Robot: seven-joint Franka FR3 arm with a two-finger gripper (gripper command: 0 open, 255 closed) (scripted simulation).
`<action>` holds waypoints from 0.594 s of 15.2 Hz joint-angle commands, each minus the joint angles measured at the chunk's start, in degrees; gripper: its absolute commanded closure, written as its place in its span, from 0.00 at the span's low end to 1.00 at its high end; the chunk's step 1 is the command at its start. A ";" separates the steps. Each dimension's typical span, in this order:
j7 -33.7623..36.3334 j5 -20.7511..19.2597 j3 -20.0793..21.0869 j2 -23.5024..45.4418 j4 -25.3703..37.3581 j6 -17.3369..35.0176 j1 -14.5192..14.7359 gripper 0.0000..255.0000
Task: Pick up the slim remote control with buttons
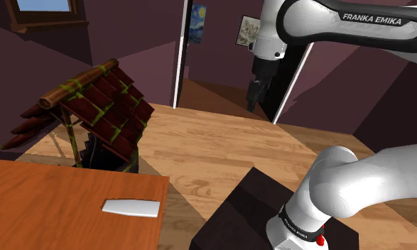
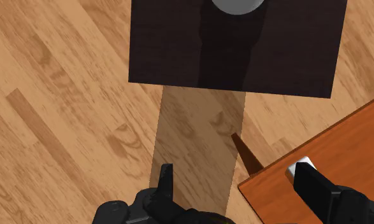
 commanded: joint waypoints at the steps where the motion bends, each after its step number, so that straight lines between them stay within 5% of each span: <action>1: 0.00 0.00 0.00 0.00 0.00 0.00 0.00 0.00; 9: -0.06 2.23 2.14 9.05 -5.76 15.37 3.67 0.00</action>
